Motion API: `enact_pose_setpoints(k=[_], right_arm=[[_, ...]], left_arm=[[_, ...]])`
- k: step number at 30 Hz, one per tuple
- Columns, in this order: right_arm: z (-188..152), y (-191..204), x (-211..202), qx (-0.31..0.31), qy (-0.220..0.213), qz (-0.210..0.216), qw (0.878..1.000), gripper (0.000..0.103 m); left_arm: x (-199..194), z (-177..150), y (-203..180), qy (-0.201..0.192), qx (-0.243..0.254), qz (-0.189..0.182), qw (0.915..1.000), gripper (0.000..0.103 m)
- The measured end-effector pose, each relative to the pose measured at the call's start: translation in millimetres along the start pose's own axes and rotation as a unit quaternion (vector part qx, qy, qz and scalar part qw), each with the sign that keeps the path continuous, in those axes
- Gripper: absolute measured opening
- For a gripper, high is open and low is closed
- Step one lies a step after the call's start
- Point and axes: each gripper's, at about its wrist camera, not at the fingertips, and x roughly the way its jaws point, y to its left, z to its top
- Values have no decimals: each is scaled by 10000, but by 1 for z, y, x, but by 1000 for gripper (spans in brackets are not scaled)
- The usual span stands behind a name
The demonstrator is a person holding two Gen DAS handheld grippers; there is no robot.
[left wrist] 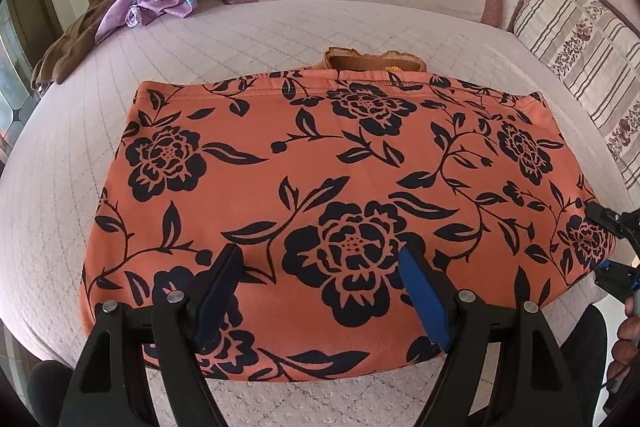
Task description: Fold small clothes
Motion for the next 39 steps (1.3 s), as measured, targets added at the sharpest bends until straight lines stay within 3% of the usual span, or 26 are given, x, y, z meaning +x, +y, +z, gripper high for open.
enact_pose_setpoints(k=[8, 10, 11, 14, 16, 17, 19, 22, 24, 27, 28, 30, 32, 36, 38, 39], right_arm=[[6, -1, 4, 44, -29, 41, 10000, 61], [8, 5, 6, -192, 27, -202, 9996, 23], [7, 11, 3, -352, 33, -345, 9988, 15], [-8, 52, -15, -1515, -263, -1061, 9824, 12], [-9, 41, -8, -1458, -133, -1254, 9812, 12], [-6, 18, 3, -1114, 126, -1287, 9853, 13], [-4, -6, -3, -600, 74, -661, 9960, 15], [-5, -8, -11, -688, 49, -576, 9960, 19], [-4, -18, -12, -386, 130, -302, 9987, 21], [-5, -19, -18, -166, 127, 69, 9998, 25], [-6, -14, -19, -248, 126, 159, 9995, 30], [-7, -8, -15, -351, 146, 196, 9991, 76], [-5, -7, -11, -293, 107, 220, 9993, 77], [-2, 8, -6, -278, 15, 449, 9986, 75], [1, 13, 0, -388, -17, 349, 9986, 73], [2, 12, 6, -368, 12, 235, 9990, 67]], left_arm=[[1, 5, -6, -52, 39, -34, 10000, 80], [4, 6, -11, -62, 125, -10, 9999, 80], [10, 6, -14, -22, 209, 66, 9998, 80], [23, 3, -18, -64, 332, 265, 9991, 89], [22, 4, -18, -22, 298, 294, 9991, 89], [20, 5, -17, 17, 293, 278, 9992, 89], [12, 8, -14, -7, 320, 260, 9992, 89], [3, 12, -11, -213, 187, 253, 9993, 89], [2, 14, -12, -263, 96, 172, 9995, 89], [21, 9, -24, 42, 399, 375, 9985, 89], [25, 8, -26, 48, 425, 423, 9982, 91], [22, 11, -27, 53, 313, 475, 9984, 91], [14, 15, -28, 117, 234, 444, 9987, 91], [3, 19, -32, -128, 291, 414, 9986, 91], [17, 19, -33, 104, 357, 527, 9979, 91], [28, 17, -32, 284, 389, 556, 9973, 91]])
